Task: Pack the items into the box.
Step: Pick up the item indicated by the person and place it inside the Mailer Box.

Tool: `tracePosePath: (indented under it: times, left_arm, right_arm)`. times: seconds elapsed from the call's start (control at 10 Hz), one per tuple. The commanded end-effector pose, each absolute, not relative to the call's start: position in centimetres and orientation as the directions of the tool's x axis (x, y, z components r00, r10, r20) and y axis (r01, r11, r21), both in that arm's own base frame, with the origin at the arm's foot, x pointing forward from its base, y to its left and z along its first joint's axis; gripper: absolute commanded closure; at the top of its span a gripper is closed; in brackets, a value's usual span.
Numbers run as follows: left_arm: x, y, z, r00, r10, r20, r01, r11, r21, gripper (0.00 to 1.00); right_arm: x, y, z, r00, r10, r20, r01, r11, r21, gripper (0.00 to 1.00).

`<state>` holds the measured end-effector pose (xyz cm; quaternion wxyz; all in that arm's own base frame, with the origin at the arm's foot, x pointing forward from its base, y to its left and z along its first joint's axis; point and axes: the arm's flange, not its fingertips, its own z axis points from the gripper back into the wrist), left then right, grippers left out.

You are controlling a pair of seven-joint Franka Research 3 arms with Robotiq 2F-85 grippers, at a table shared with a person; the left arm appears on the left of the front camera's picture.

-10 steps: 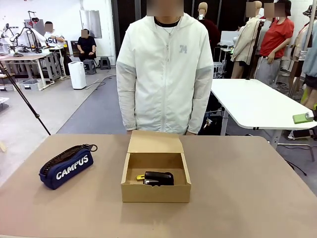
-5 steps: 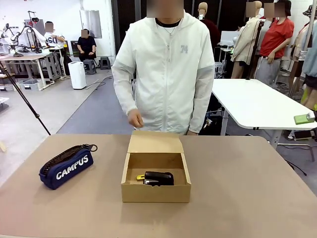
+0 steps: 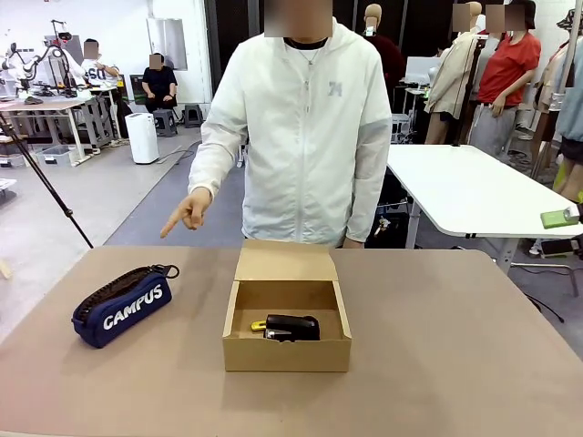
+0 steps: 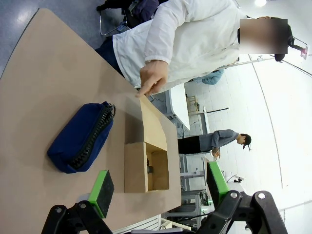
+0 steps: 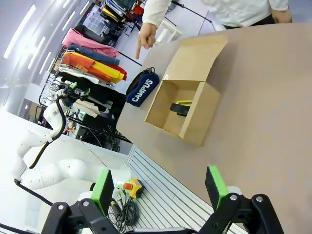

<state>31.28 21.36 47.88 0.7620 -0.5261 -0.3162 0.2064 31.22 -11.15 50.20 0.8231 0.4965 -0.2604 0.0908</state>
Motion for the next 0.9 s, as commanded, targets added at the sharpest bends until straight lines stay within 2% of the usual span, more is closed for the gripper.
tracePosePath:
  times: [0.0,0.5,0.7,0.8]
  left_arm:
    - [31.3,21.3,48.0,0.709,0.651,0.27,0.036,0.35,-0.936,0.0]
    - [31.3,21.4,47.9,0.715,0.647,0.265,0.018,0.361,-0.932,0.0]
    - [36.9,15.7,51.2,0.883,0.35,0.312,0.025,0.63,-0.777,0.0]
    - [40.3,11.7,52.2,0.949,0.153,0.276,0.072,0.745,-0.663,0.0]
  right_arm:
    - [31.1,-11.4,50.3,0.847,-0.089,0.524,-0.418,0.498,0.76,0.0]
    - [31.1,-11.4,50.3,0.847,-0.089,0.524,-0.418,0.498,0.76,0.0]
    - [31.1,-11.4,50.3,0.847,-0.089,0.524,-0.418,0.498,0.76,0.0]
    - [31.1,-11.4,50.3,0.847,-0.089,0.524,-0.418,0.498,0.76,0.0]
